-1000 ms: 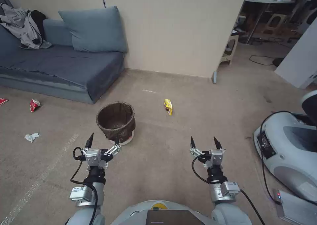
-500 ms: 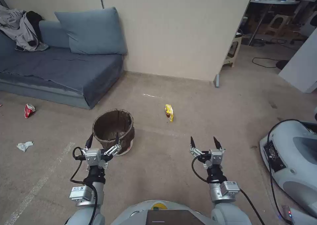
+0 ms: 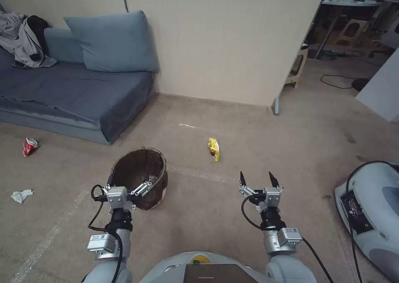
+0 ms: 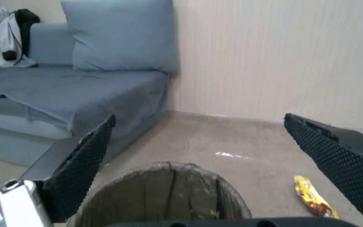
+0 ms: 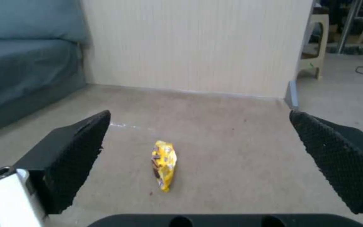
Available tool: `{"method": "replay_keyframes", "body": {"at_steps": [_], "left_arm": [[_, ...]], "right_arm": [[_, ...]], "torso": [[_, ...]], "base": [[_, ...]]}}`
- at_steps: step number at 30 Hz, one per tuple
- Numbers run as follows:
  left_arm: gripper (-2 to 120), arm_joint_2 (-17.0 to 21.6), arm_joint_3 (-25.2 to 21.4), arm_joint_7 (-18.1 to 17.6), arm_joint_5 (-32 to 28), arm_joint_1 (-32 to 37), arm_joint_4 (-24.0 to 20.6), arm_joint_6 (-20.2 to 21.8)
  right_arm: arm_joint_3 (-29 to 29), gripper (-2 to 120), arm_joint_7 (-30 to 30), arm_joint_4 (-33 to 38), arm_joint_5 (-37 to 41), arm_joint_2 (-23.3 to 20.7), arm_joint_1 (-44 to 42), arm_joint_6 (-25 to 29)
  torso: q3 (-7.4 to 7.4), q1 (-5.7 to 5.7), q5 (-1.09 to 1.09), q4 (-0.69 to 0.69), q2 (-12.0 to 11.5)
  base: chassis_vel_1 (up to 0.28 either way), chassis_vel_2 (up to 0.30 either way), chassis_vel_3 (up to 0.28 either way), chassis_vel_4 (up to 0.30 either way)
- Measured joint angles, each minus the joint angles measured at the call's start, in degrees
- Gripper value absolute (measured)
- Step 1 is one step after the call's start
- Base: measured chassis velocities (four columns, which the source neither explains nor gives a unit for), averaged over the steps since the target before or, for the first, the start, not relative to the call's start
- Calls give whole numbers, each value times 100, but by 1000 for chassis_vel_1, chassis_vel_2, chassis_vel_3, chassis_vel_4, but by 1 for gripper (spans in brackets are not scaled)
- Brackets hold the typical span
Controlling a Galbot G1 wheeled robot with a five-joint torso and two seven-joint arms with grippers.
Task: Pick up the trash bin, then pick up the garbage from the floor and place it into the trash bin.
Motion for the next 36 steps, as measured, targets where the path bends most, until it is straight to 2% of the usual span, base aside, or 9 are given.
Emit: {"method": "replay_keyframes", "body": {"at_steps": [15,22,30,34,36], "left_arm": [[100,21,-2,-23,-17,5,-4,2],[100,79,-175,-20,-229,-16,-30,161],[100,268,-452,-13,-570,-188,-76,676],[100,458,-710,-23,-809,-337,-78,1240],[100,499,-759,-25,-855,-372,-78,1348]], "right_arm": [[-12,100,33,-2,11,-8,-7,53],[1,100,33,16,33,-59,-15,47],[14,100,45,28,87,-114,-13,-14],[12,100,81,31,120,-157,-7,-85],[15,100,86,25,126,-165,-7,-92]], "torso": [[1,0,0,-1,0],[0,0,0,0,0],[0,0,0,0,0],[0,0,-1,0,0],[0,0,-1,0,0]], "base": [[-101,88,100,-98],[0,0,0,0],[0,0,0,0],[0,0,0,0],[0,0,0,0]]}}
